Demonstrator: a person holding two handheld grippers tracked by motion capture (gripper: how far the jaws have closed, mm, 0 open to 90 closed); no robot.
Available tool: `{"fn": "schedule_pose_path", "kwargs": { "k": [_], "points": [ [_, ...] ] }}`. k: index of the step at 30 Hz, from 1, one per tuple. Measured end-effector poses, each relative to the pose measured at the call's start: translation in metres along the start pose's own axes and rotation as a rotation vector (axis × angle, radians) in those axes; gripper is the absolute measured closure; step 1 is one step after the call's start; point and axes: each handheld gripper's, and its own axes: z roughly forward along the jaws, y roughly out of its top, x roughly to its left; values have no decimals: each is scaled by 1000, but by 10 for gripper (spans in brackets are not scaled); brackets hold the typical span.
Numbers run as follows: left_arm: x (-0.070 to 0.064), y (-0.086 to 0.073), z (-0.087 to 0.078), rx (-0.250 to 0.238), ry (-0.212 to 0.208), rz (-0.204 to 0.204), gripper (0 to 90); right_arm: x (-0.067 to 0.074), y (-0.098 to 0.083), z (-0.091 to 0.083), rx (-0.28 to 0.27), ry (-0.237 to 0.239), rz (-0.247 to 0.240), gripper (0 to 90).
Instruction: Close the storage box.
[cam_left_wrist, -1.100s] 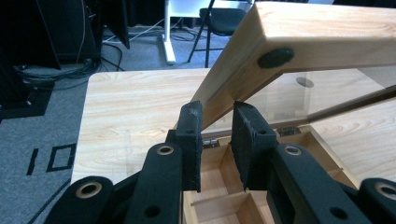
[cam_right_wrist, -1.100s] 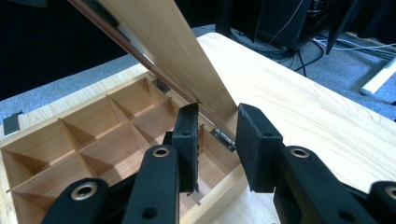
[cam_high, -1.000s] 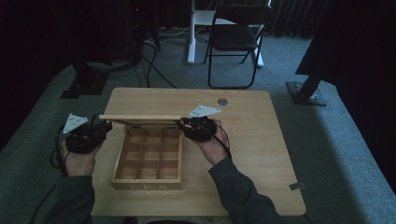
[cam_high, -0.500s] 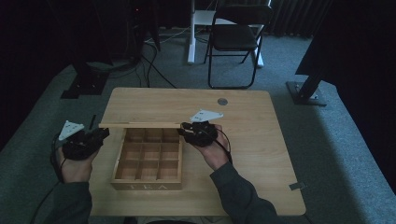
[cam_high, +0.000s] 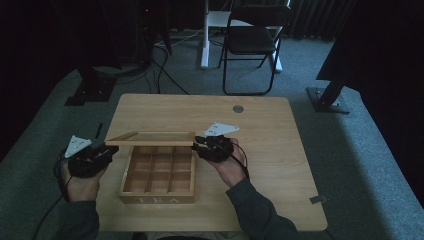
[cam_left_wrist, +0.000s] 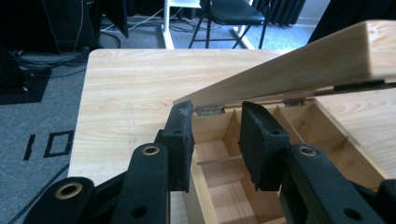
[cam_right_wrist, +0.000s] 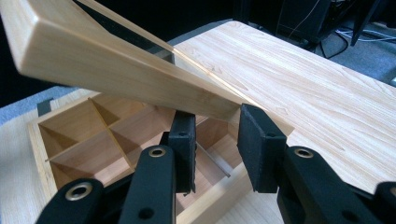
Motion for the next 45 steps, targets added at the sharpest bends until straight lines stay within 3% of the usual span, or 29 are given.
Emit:
{"fn": "schedule_pose_path", "kwargs": {
  "k": [5,16,23,45],
  "points": [
    [-3,-7,0,-4,4,22,622,4,-4,0,7,-5,-12,669],
    [1,-16,-3,-1,8,4,625,9,-13,0,7,-10,-17,673],
    [-1,-20,-3,11,0,15,622,11,-20,0,7,-5,-12,674],
    [7,-42,-6,30,8,-25,587,18,-41,4,19,4,-4,678]
  ]
}}
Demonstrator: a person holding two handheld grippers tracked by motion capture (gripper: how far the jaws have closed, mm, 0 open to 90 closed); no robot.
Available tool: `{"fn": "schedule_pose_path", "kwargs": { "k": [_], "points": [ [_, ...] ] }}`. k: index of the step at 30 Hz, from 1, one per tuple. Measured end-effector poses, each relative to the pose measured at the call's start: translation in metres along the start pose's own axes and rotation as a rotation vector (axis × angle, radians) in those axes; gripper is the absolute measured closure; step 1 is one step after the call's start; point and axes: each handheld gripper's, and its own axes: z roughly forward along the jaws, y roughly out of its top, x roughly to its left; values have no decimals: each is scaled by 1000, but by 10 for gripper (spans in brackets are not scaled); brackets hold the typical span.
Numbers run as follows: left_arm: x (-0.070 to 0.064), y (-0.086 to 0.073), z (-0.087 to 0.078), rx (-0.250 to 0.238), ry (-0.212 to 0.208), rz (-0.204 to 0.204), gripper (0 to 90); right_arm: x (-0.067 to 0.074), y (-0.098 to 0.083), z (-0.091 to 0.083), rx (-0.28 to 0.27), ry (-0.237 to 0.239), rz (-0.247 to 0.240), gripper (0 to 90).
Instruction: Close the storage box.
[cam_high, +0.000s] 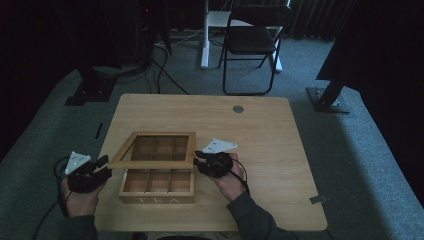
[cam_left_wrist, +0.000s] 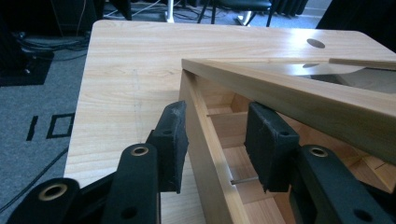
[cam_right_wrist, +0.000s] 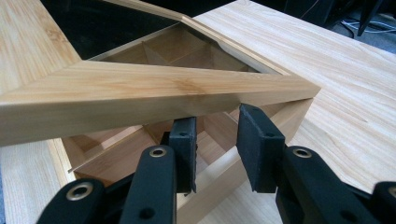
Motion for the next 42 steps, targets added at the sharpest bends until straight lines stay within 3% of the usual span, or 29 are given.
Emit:
{"fn": "schedule_pose_path", "kwargs": {
  "k": [23,42],
  "points": [
    [3,-16,4,3,-10,-29,575,2,-13,4,-8,9,11,678],
    [3,-29,2,25,-5,-21,575,5,-24,7,-13,17,16,687]
  ]
}}
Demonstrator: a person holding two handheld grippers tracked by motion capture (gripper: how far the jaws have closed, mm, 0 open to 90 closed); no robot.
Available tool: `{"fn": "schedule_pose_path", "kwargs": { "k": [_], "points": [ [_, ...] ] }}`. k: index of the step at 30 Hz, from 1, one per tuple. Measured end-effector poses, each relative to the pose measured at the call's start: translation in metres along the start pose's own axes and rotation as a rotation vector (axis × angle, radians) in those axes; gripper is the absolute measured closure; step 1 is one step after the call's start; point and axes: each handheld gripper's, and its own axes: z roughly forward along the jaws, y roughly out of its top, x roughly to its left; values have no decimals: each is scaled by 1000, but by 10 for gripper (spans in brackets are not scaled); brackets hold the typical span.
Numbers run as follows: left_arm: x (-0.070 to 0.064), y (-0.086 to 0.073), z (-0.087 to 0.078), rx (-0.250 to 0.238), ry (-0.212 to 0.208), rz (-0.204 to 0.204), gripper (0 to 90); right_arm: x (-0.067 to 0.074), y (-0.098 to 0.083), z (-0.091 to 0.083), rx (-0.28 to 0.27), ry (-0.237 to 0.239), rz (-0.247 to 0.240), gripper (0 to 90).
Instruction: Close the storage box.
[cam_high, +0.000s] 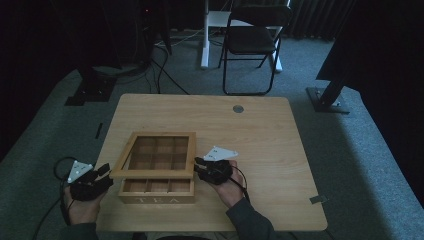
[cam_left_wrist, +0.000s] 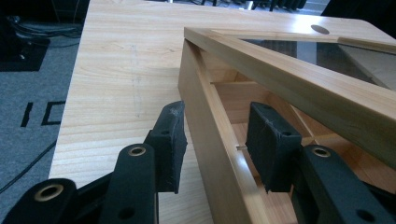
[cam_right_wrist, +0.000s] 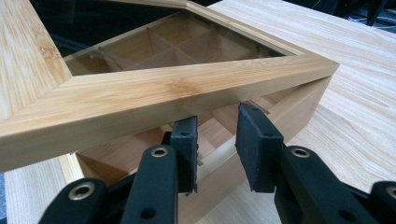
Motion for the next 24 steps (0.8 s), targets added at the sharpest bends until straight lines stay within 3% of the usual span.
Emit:
{"fn": "schedule_pose_path", "kwargs": {
  "k": [24],
  "points": [
    [1,-13,1,17,-13,-8,575,4,-11,3,7,-4,-4,685]
  ]
}}
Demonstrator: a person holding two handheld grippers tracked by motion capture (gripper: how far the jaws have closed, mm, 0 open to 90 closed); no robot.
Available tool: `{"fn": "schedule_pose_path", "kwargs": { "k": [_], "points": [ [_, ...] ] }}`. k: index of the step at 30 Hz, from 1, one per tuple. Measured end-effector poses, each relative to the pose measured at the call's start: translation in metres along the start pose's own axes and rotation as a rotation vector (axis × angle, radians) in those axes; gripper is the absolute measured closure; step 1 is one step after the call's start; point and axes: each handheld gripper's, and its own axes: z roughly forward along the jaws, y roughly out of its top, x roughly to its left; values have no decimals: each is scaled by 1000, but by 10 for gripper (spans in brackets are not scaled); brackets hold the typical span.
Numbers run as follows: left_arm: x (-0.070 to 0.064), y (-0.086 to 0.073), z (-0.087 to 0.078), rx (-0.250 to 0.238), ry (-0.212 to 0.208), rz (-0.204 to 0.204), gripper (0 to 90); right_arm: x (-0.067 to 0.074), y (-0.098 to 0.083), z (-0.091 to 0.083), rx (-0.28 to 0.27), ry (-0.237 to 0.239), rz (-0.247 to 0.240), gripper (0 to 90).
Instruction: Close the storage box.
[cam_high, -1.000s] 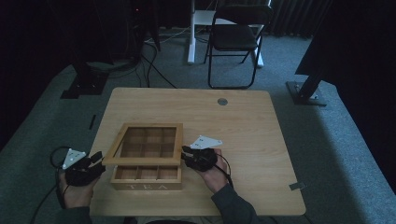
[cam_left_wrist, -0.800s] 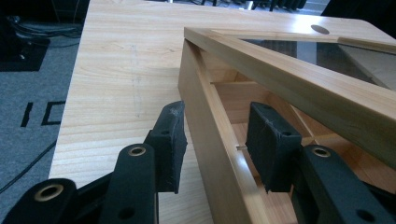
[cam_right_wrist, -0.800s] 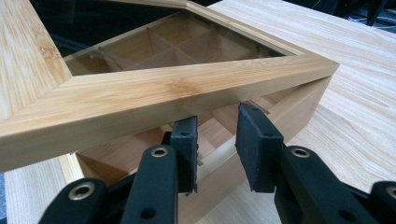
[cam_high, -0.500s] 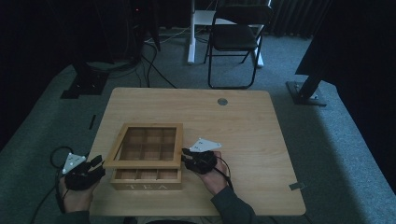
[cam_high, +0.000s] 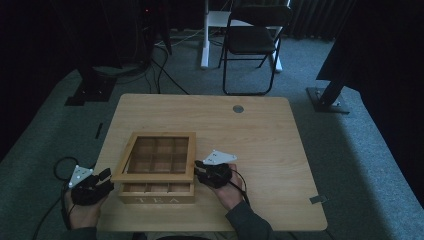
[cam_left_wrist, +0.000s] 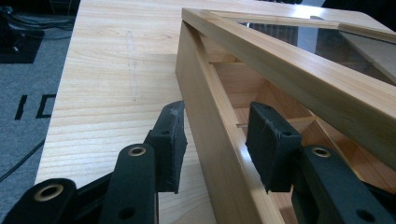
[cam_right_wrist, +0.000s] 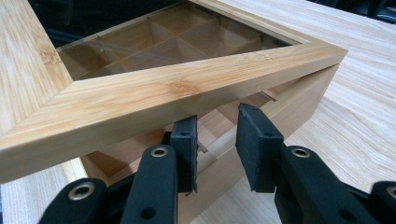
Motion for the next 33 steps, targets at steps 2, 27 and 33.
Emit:
{"fn": "schedule_pose_path", "kwargs": {
  "k": [2,27,33],
  "points": [
    [0,-1,0,4,2,3,575,0,-1,0,-2,1,2,685],
    [5,-12,-3,12,9,-31,563,4,-10,3,20,-10,-8,683],
    [3,-14,-2,23,3,-31,567,4,-15,4,31,-20,-8,680]
  ]
}}
